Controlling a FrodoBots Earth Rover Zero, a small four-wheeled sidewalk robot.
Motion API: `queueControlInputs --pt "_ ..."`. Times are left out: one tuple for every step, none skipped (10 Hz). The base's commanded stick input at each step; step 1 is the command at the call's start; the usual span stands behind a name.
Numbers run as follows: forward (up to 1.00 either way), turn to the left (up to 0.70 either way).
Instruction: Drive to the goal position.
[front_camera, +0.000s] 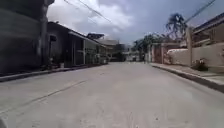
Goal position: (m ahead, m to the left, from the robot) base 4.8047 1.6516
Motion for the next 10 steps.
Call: queueControlInputs --pt "1.00 0.00" --pt "1.00 0.00" --pt "1.00 0.00" --pt "1.00 0.00" --pt "1.00 0.00" --pt "1.00 0.00" --pt "1.00 0.00" --pt "1.00 0.00" --pt "1.00 0.00" --pt "1.00 0.00"
